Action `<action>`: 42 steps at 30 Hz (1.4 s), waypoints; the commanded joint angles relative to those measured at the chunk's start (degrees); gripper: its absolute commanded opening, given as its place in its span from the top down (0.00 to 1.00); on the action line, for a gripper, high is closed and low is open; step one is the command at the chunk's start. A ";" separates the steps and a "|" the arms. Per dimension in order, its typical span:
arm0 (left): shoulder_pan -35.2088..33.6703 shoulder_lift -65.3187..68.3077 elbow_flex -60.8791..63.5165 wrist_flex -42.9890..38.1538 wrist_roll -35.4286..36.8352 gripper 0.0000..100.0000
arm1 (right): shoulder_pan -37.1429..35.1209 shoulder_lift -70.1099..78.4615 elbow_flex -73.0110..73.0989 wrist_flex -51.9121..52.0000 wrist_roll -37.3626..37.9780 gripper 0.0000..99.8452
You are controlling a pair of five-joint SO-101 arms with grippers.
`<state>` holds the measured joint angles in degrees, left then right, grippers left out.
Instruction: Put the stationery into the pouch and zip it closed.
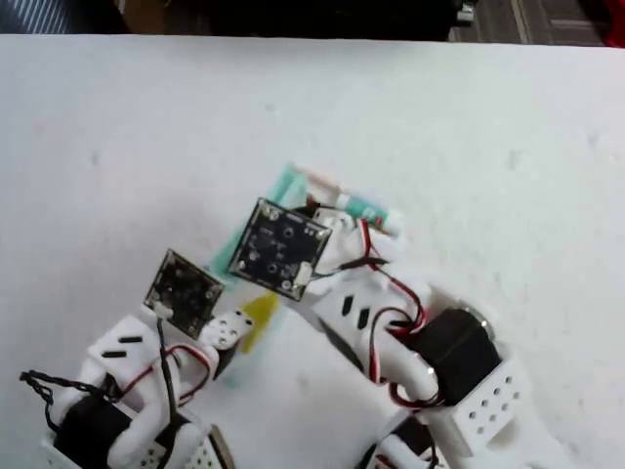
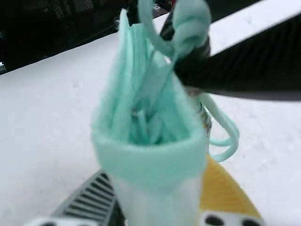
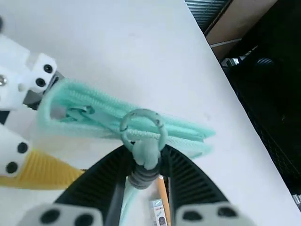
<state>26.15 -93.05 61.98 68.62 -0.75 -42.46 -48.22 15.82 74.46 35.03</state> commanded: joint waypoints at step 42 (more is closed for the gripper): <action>0.48 -11.38 4.40 -3.60 -0.97 0.97 | 9.10 -0.84 -4.13 -7.69 1.49 0.98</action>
<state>26.51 -104.66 65.58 65.45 -1.10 -37.19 -48.13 14.51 68.84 35.56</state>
